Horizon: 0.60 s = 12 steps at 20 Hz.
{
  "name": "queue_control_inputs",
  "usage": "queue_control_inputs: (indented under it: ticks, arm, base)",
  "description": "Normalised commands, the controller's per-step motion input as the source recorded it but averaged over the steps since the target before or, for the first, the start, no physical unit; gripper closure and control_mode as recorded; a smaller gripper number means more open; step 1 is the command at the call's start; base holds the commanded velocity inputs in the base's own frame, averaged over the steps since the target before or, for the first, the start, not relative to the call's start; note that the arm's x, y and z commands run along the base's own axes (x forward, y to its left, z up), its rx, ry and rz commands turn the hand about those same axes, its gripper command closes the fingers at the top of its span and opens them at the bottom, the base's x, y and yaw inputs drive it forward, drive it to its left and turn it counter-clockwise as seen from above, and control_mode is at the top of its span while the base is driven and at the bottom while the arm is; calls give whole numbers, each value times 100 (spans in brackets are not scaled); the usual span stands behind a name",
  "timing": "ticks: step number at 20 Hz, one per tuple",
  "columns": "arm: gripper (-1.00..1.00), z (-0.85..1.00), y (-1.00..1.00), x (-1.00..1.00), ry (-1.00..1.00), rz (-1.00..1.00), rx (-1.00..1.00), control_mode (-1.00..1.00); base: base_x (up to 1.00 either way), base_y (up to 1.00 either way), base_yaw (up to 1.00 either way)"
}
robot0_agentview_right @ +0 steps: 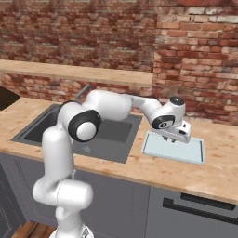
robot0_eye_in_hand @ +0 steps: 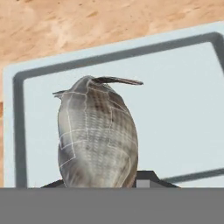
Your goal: Take the fish out of the fridge, briefly rinse it in the sink, and place it on the tray next to the sink.
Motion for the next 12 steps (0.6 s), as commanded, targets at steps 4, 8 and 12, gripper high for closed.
queue_control_inputs:
  ticks: [4, 8, 12]
  arm:
    - [-100, -59, -26, 35, 8, 0, -3, -100]
    - [-100, -21, -27, 20, 0, 0, -3, -100]
    - [-100, -6, -12, 15, 0, 0, -3, -100]
  base:
    - [0, 0, 0]
    - [0, 0, 0]
    - [0, 0, 0]
